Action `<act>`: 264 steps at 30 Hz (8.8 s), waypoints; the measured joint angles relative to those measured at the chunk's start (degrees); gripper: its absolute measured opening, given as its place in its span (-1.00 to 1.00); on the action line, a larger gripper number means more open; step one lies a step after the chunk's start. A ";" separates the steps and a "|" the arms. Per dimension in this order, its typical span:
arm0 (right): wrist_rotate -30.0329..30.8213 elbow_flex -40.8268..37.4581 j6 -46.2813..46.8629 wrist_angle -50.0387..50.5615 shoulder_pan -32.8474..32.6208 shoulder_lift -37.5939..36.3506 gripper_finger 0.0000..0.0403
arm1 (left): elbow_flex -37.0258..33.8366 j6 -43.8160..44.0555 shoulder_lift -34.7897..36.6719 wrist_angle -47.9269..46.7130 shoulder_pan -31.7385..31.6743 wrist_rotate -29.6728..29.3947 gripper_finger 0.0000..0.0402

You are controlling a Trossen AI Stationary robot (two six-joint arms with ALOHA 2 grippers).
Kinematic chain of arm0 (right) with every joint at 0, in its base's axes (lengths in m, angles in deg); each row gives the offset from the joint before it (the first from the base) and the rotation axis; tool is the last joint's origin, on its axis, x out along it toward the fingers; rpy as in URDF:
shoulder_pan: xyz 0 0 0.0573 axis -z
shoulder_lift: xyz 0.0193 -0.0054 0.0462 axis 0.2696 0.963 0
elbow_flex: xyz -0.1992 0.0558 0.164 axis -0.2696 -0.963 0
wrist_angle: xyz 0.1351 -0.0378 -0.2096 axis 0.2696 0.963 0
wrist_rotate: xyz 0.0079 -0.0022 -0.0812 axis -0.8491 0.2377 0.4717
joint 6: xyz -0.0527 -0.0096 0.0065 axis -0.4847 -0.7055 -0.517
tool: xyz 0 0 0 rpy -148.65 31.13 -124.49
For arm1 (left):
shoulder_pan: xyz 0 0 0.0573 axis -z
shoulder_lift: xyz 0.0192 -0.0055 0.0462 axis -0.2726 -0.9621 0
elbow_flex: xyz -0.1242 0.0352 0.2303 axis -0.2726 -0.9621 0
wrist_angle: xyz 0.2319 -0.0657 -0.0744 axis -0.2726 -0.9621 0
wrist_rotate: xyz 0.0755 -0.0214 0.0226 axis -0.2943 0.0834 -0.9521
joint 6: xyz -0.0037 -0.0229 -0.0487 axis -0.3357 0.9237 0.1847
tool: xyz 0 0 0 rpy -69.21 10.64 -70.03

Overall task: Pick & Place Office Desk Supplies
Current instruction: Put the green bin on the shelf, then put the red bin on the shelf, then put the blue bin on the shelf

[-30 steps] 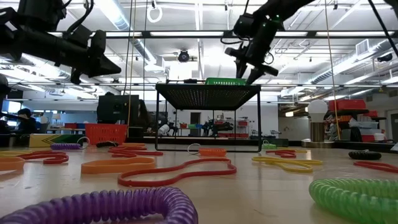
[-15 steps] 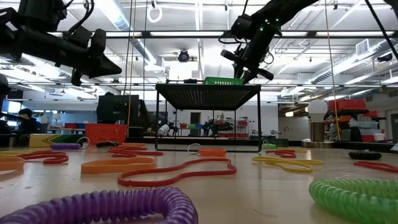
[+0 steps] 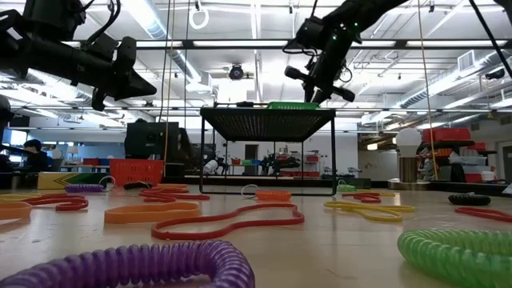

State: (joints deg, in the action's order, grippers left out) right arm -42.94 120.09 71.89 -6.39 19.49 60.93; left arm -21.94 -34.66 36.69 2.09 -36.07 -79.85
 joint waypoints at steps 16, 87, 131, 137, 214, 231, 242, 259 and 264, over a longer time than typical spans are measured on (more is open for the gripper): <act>4.74 0.04 5.20 2.93 -0.96 -0.04 -0.88 | 0.00 0.22 0.00 0.00 0.00 0.00 -0.87; -10.70 -39.32 -35.13 -19.46 -3.84 -45.88 -0.95 | 44.59 30.47 -59.43 -65.13 -38.62 12.50 -0.11; -9.82 -39.32 -34.01 -23.19 -3.84 -45.86 -0.95 | 44.50 13.55 -66.61 -54.06 -39.32 23.05 -0.60; -9.82 -39.32 -33.86 -23.18 -3.84 -45.83 -0.95 | 44.52 11.63 -63.61 -53.99 -39.56 26.87 -0.95; -10.36 -39.32 -32.58 -23.19 -3.63 -45.83 -0.95 | 94.36 31.06 -82.18 -75.36 -17.22 25.05 -0.85; -10.41 -39.32 -32.45 -23.19 -3.61 -45.83 -0.95 | 94.36 25.96 -82.09 -71.97 -17.20 25.84 -0.48; -10.43 -39.32 -32.43 -23.19 -3.61 -45.83 -0.95 | 94.36 24.81 -82.05 -70.85 -17.20 27.02 -0.48; -12.56 -28.72 -23.43 -19.43 1.80 -27.62 -0.98 | 94.25 -1.58 -72.05 -71.88 -17.74 28.56 -0.79; -14.81 -25.73 -20.68 -17.68 5.13 -20.92 -0.98 | 94.23 -7.76 -70.82 -69.10 -19.03 32.33 -0.97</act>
State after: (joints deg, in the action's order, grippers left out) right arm -57.75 94.36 51.22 -24.07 24.62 40.01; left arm 72.29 -42.42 -34.12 -67.01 -55.10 -47.52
